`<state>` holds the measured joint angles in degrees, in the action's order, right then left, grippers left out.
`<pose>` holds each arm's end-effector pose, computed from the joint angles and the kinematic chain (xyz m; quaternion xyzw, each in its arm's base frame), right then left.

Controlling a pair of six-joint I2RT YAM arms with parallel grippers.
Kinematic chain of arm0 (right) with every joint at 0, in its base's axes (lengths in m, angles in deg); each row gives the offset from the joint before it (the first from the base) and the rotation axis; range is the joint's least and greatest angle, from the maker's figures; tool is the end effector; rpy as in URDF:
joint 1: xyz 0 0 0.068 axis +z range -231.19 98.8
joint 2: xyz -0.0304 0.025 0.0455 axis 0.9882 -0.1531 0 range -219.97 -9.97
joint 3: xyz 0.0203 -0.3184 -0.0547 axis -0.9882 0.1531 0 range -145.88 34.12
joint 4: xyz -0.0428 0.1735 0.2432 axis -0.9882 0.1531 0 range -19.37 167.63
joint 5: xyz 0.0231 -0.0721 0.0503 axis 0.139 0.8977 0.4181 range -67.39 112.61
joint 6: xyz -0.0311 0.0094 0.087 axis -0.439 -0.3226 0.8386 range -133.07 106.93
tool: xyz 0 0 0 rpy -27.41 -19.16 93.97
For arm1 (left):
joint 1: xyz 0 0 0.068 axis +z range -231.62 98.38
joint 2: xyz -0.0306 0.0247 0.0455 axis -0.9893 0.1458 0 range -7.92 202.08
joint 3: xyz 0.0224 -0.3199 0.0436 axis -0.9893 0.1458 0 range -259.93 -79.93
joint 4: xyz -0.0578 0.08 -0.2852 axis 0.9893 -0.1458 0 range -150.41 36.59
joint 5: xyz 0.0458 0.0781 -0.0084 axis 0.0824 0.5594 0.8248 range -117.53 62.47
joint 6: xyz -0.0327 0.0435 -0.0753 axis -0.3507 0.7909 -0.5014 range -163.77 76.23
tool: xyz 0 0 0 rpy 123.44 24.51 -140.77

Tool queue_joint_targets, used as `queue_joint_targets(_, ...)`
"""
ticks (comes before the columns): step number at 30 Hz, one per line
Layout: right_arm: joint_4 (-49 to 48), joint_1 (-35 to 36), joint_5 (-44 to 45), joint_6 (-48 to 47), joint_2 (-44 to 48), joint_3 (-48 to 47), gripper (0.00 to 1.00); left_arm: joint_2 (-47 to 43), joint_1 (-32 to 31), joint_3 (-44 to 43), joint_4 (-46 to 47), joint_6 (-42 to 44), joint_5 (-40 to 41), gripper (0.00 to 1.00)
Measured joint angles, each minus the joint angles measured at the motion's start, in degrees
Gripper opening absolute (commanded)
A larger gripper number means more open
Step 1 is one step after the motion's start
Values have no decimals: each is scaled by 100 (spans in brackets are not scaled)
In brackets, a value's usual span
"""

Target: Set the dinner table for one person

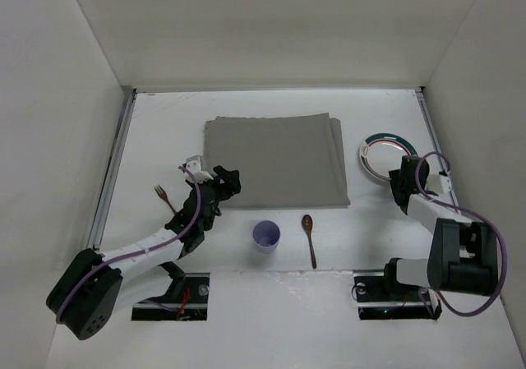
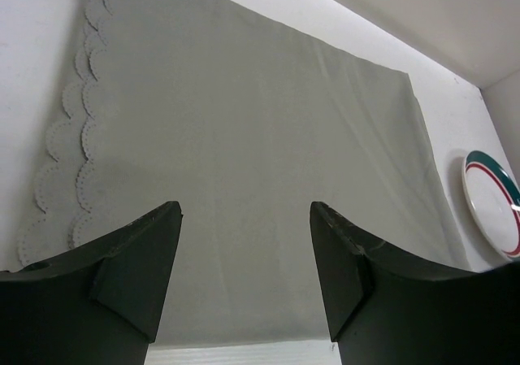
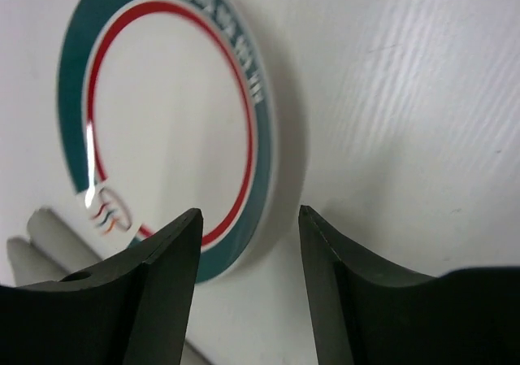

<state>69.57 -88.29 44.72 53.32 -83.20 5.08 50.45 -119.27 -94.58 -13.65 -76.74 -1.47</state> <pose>0.2813 -0.0666 0.1553 0.5999 0.6759 0.0402 0.4262 0.2222 -0.1250 0.2171 -0.1247 0.7179 -0.2497 0.6377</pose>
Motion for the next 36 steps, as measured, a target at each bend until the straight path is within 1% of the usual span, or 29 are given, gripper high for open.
queue_joint_targets(5, -321, -374, -131, 87, -579, -17, 48, 90, 2, 4, 188, 11, 11, 62)
queue_joint_targets(9, -560, -538, -306, 109, -896, -144, 33, 203, 26, 4, 245, 9, 11, 62)
queue_joint_targets(14, -868, -581, -455, 188, -1176, -238, 8, 365, 66, 4, 280, -2, 9, 62)
queue_joint_targets(16, -1178, -599, -573, 271, -1147, -240, 5, 413, 66, 4, 289, -4, 11, 62)
queue_joint_targets(18, -1440, -597, -649, 258, -973, -179, 4, 426, 66, 4, 289, -4, 13, 62)
queue_joint_targets(22, -1419, -520, -695, 120, -81, 240, 4, 431, 92, 7, 315, -11, 98, 61)
queue_joint_targets(25, -1405, -39, -584, -160, 599, 221, 5, 431, 109, 9, 343, -28, 201, 59)
queue_joint_targets(28, -1580, 909, -636, -520, 800, -98, 5, 404, 188, 31, 369, -33, 262, 55)
queue_joint_targets(30, -1709, 1578, -831, -741, 592, -452, 5, 358, 269, 68, 369, -33, 315, 54)
queue_joint_targets(32, -1864, 2124, -1123, -883, 197, -802, 5, 313, 343, 98, 345, -33, 402, 54)
queue_joint_targets(36, -2046, 2824, -1681, -1034, -767, -1331, 5, 232, 415, 105, 264, -28, 581, 54)
